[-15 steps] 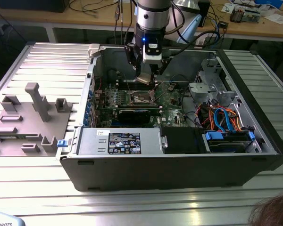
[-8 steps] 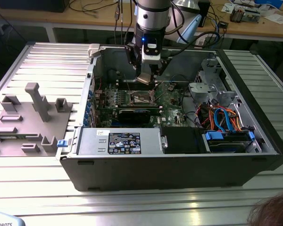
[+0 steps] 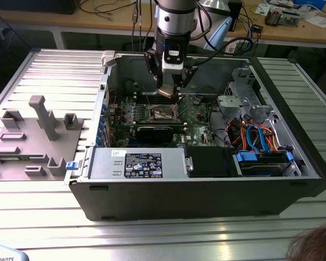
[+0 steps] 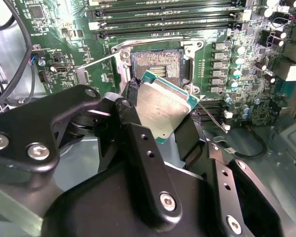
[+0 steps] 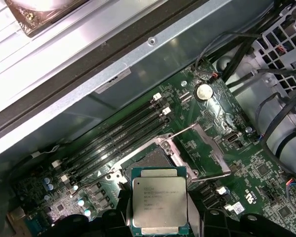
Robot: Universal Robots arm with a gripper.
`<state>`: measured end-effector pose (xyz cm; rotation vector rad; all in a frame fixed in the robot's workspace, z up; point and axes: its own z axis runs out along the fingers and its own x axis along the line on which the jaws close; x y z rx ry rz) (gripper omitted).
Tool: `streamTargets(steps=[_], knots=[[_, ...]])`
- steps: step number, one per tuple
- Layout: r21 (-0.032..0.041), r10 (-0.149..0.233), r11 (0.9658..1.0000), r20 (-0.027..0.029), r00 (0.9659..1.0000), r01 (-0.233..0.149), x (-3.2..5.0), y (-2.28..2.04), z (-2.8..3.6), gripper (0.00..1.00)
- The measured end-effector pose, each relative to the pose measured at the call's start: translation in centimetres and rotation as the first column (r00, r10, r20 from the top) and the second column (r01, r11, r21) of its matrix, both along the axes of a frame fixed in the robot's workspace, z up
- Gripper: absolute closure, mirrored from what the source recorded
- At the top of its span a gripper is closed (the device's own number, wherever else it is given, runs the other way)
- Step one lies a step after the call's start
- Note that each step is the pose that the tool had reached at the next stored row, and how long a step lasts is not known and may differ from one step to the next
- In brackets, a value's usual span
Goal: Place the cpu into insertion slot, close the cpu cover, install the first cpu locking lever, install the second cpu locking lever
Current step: 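Place the cpu into insertion slot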
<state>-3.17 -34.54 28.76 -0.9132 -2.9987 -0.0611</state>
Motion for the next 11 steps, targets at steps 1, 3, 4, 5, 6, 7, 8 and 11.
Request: streamTargets(steps=[1, 3, 4, 5, 6, 7, 8, 11], knots=[[0.0000, -0.003, 1.0000, 0.0000, 1.0000, 0.003, 0.00, 0.00, 0.00, 0.46], [0.0000, -0.009, 1.0000, 0.0000, 1.0000, 0.009, 0.00, 0.00, -0.01, 0.46], [-0.0001, -0.013, 0.9999, 0.0000, 0.9999, 0.013, 0.00, 0.00, -0.01, 0.46], [-0.0001, -0.016, 0.9999, 0.0000, 0.9999, 0.016, 0.00, 0.00, -0.02, 0.46], [-0.0001, -0.019, 0.9998, 0.0000, 0.9998, 0.019, 0.00, 0.00, -0.02, 0.46], [-0.0001, -0.022, 0.9998, 0.0000, 0.9998, 0.022, 0.00, 0.00, -0.02, 0.46], [-0.0002, -0.027, 0.9996, 0.0000, 0.9996, 0.027, 0.00, 0.00, -0.03, 0.46], [-0.0003, -0.036, 0.9993, -0.0001, 0.9993, 0.036, 0.00, 0.00, -0.04, 0.46]])
